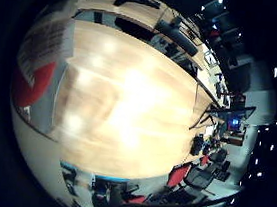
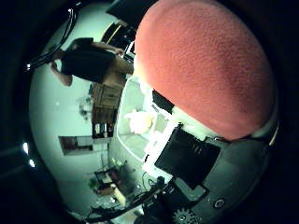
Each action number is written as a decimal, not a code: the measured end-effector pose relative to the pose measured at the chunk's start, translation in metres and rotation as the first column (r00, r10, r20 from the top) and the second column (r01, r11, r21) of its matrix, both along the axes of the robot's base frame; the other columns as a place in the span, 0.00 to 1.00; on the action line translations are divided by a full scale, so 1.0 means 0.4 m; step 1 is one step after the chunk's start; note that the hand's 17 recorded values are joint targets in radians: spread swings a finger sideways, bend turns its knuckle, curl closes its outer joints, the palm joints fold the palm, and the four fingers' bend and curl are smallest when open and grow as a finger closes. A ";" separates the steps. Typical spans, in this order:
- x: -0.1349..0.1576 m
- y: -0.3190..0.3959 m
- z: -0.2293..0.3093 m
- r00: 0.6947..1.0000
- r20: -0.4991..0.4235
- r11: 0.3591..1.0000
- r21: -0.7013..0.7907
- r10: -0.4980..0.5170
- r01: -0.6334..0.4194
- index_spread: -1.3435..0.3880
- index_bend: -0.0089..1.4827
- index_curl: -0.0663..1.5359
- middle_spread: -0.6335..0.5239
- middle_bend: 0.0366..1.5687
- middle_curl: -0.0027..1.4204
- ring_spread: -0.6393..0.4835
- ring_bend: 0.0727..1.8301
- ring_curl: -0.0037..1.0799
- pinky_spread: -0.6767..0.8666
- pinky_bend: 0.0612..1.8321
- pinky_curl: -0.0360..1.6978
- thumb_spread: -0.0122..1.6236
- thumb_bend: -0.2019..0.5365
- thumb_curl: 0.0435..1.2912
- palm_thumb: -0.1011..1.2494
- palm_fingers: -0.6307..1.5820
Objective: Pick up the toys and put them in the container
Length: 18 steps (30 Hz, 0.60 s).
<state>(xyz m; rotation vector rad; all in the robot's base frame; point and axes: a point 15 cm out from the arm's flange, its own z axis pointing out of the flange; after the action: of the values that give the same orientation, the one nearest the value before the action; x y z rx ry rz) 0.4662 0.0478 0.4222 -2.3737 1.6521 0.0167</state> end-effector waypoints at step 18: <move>-0.112 0.353 0.036 0.967 0.017 0.967 -0.001 0.254 -0.254 0.44 0.28 0.62 0.27 0.62 0.61 0.34 0.70 0.54 0.12 0.57 0.35 0.79 0.26 0.15 0.58 0.79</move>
<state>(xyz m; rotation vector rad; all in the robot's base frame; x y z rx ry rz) 0.4214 0.1891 0.4365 -2.5604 1.3283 0.0437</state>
